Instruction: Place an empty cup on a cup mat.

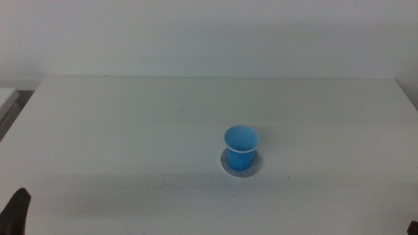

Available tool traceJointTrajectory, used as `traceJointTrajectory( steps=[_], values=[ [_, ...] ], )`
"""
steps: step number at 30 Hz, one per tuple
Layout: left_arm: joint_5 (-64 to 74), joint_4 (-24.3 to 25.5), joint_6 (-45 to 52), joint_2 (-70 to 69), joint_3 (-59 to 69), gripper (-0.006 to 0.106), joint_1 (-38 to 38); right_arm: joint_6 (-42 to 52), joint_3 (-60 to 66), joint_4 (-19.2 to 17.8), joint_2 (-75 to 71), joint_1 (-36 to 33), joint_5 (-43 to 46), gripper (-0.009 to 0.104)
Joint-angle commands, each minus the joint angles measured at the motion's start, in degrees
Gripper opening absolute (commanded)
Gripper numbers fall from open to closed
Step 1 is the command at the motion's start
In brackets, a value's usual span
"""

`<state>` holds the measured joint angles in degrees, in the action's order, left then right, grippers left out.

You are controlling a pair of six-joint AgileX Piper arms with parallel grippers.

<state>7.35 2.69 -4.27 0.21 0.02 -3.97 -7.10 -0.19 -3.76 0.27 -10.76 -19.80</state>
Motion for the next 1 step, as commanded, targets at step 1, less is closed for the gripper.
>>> traceJointTrajectory(
  steps=[1],
  values=[
    [-0.73,-0.13,-0.16,-0.21,-0.02,0.094,-0.06,0.47,0.19,-0.15,-0.27,0.53,0.92,0.093]
  ],
)
